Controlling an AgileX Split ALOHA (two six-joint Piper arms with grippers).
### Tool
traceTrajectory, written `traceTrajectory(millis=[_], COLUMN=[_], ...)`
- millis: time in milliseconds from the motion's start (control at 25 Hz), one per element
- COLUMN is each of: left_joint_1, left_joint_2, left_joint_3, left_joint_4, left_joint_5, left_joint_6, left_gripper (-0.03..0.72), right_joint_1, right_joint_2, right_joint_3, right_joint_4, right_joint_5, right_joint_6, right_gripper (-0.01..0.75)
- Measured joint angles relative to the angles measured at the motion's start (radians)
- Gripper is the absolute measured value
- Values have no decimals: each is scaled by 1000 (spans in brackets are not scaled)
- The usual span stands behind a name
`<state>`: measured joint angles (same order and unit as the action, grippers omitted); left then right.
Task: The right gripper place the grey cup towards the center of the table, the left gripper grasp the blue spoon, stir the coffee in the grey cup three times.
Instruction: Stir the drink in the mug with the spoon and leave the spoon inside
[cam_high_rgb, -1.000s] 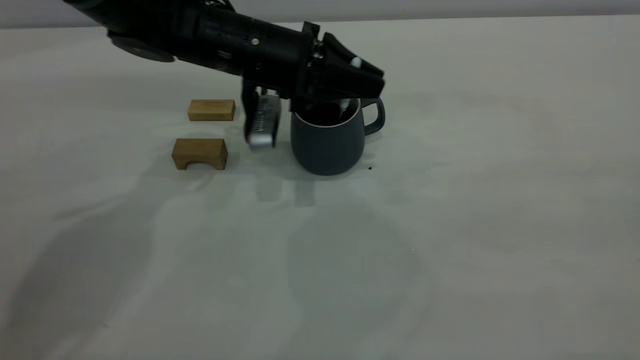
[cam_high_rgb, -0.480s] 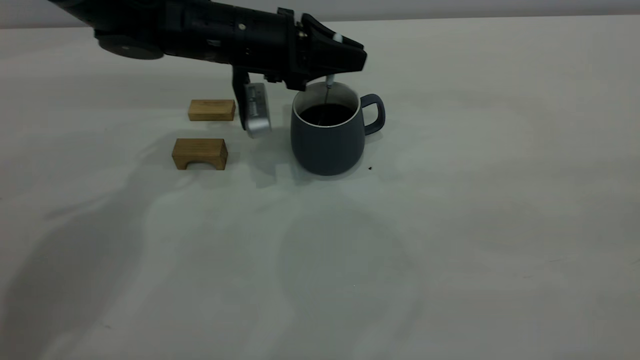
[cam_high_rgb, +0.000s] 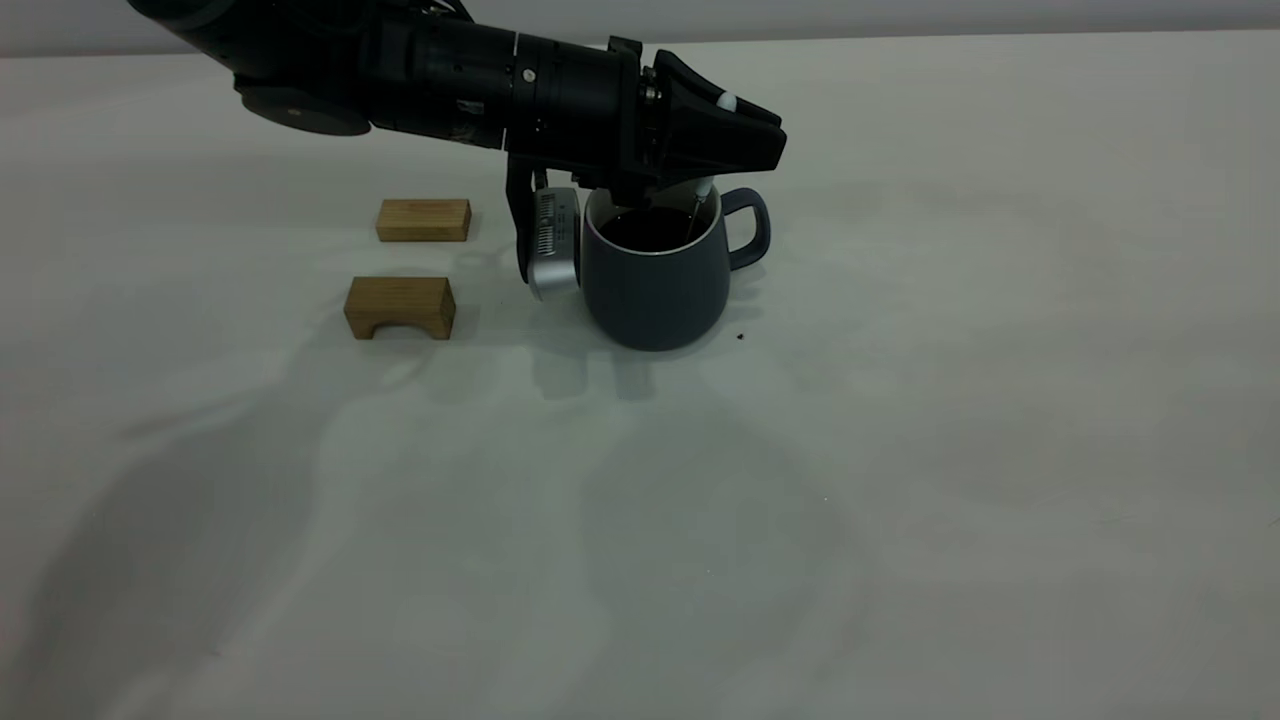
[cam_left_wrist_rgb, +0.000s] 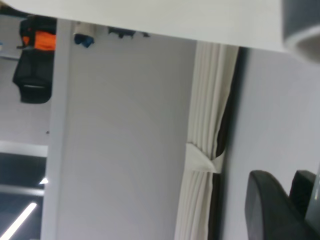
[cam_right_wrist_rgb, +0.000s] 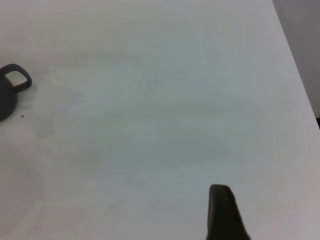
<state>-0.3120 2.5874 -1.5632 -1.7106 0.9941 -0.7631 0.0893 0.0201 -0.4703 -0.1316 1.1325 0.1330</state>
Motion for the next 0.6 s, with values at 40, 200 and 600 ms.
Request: traceTrajectory(millis=[40, 200, 600], left_joint_1=[2, 16, 71], left_joint_2=[0, 0, 0], left_joint_3=[0, 0, 0], left_joint_4=[5, 17, 86], left_joint_5=[11, 16, 17], left_joint_6=[0, 0, 0], left_gripper=[134, 134, 142], right_joint_1=[0, 0, 0], right_joint_2=[0, 0, 0], right_joint_3=[0, 0, 0], right_joint_4=[0, 0, 0], right_joint_5=[0, 0, 0], right_joint_6=[0, 0, 0], right_gripper=[497, 497, 497])
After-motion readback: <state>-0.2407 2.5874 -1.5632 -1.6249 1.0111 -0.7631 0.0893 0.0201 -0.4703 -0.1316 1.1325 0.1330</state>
